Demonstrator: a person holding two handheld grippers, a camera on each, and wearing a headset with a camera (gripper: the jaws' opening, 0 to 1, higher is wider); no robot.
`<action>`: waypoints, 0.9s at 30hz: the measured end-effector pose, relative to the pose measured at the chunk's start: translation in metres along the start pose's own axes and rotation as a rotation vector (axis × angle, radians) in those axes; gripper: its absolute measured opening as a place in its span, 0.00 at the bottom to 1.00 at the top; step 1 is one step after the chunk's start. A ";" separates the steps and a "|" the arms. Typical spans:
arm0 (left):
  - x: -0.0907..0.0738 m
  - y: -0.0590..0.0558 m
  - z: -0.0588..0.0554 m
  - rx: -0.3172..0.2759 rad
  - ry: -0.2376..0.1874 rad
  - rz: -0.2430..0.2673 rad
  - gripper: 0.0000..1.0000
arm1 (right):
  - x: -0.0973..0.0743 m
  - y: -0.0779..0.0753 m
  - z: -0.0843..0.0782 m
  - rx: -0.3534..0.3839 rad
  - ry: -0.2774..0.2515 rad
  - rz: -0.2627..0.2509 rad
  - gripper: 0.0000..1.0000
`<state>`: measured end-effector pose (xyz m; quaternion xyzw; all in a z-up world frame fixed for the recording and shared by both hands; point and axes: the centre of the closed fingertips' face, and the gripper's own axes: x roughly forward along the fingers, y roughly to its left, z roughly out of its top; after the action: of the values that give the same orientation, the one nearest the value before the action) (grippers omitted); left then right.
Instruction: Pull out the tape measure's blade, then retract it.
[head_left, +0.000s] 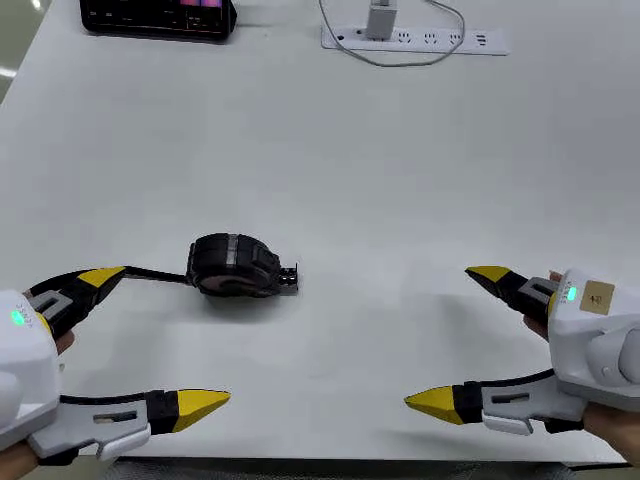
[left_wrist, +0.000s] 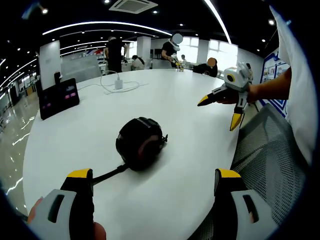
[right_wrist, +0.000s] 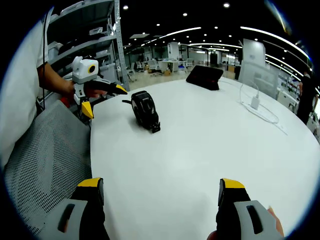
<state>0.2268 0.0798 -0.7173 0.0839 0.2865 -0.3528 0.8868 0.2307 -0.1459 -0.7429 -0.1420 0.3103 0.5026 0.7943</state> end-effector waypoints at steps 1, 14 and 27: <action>0.000 0.000 0.000 -0.001 0.000 0.002 0.99 | 0.000 0.000 0.000 0.000 -0.001 0.003 0.94; 0.001 -0.004 -0.001 -0.008 0.000 -0.006 0.99 | 0.006 0.000 0.004 -0.002 -0.009 0.016 0.93; 0.002 -0.003 0.003 -0.018 -0.016 -0.006 0.99 | 0.010 0.004 0.006 -0.014 0.003 0.031 0.93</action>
<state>0.2269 0.0753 -0.7159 0.0724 0.2828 -0.3535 0.8887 0.2323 -0.1336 -0.7443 -0.1435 0.3102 0.5166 0.7851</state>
